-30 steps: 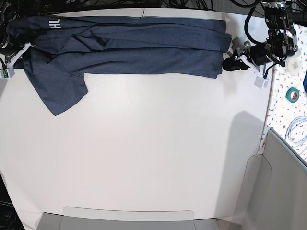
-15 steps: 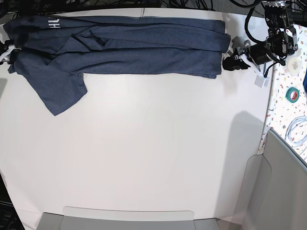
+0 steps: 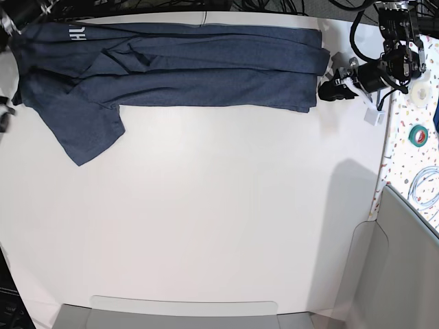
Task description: Layout the t-shirt on the table in an organized manner, then fold the t-shirt properly
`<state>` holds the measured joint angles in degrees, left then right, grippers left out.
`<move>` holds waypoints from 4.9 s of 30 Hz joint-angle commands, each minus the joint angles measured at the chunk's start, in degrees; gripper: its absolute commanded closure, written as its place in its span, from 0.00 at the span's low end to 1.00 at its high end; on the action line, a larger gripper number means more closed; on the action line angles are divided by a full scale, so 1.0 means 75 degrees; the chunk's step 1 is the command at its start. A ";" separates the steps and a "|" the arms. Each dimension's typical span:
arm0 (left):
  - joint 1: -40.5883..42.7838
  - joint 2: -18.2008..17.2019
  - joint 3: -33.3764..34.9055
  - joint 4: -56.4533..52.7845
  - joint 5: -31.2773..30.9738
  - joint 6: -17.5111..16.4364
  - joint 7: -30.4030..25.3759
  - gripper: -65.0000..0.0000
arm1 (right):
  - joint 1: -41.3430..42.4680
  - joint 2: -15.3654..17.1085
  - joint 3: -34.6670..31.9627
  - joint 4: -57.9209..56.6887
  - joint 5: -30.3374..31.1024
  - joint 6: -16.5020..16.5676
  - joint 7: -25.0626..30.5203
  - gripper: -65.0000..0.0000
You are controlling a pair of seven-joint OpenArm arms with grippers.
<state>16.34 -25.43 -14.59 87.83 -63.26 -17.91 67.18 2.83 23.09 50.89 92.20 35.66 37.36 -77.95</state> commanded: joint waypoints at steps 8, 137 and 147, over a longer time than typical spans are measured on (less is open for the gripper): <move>0.0019 -0.0085 -0.0006 0.0052 0.0189 0.0050 0.0075 0.70 | 0.1926 0.0209 -0.1798 -0.2571 0.0198 0.0351 0.0237 0.39; 0.0465 0.0560 -0.1894 0.0099 0.1045 -0.0009 0.0391 0.60 | -0.3572 0.0057 -0.1798 0.3325 0.4253 0.0351 -0.0273 0.45; 0.0922 0.0607 -0.1870 0.0110 -0.0854 -0.0009 0.1305 0.60 | -0.2997 -0.0518 0.0019 0.2634 0.4195 0.0351 -0.0273 0.45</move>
<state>22.72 -20.23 -28.53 88.20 -69.82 -18.20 76.07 -19.81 18.17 50.61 111.07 66.02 39.68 -81.03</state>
